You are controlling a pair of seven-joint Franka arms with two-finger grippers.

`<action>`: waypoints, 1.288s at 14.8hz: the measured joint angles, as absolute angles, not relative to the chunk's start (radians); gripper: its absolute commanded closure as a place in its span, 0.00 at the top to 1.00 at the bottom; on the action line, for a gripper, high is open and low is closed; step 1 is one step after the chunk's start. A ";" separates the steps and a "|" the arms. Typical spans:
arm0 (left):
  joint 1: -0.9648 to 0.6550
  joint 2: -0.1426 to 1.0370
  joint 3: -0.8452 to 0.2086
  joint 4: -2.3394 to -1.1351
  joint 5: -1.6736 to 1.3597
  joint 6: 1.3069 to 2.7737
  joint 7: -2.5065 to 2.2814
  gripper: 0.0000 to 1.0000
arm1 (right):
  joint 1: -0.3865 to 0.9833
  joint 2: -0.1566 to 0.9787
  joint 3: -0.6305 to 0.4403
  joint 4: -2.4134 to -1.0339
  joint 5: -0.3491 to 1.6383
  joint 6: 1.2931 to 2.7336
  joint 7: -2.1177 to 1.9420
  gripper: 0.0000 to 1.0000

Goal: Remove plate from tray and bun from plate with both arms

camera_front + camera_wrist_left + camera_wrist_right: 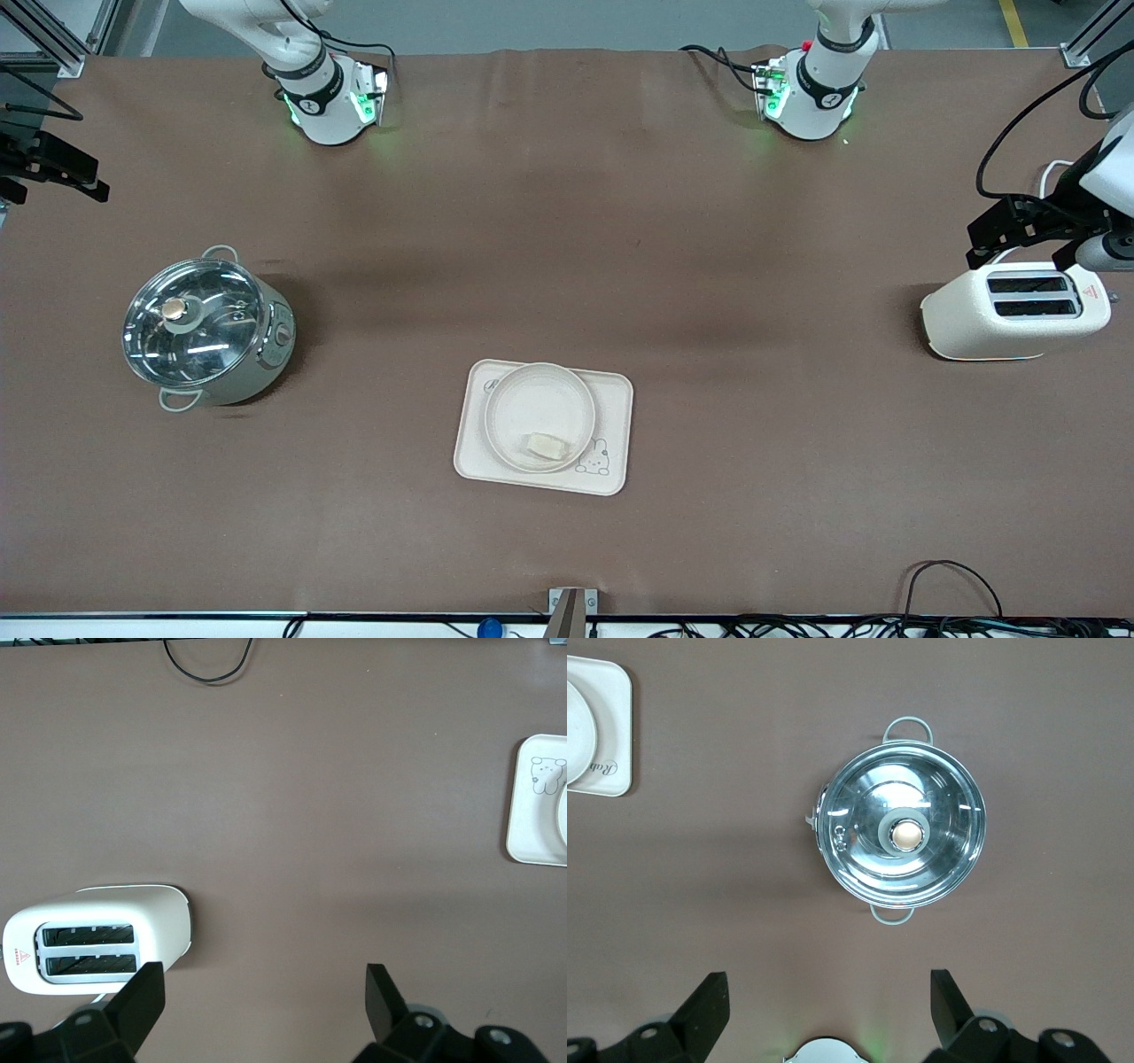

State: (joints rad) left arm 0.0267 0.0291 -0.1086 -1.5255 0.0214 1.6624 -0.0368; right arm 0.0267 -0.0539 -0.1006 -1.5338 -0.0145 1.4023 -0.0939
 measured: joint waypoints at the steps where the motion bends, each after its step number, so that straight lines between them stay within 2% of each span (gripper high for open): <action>1: 0.027 0.029 -0.108 -1.525 0.021 1.661 -0.037 1.00 | 0.027 -0.054 -0.101 -1.534 -0.014 1.402 -0.094 1.00; 9: 0.025 0.030 -0.108 -1.525 0.021 1.658 -0.041 1.00 | 0.013 -0.053 -0.101 -1.548 -0.014 1.408 -0.096 1.00; 14: 0.026 0.031 -0.108 -1.525 0.021 1.657 -0.041 1.00 | 0.050 -0.040 -0.086 -1.558 0.051 1.471 -0.064 1.00; 19: 0.026 0.032 -0.108 -1.524 0.021 1.657 -0.041 1.00 | 0.181 0.106 -0.076 -1.573 0.218 1.663 0.072 1.00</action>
State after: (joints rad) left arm 0.0262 0.0317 -0.1084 -1.5244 0.0214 1.6568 -0.0407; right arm 0.1813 0.1058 -0.0762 -1.5726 0.2179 1.6632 0.0724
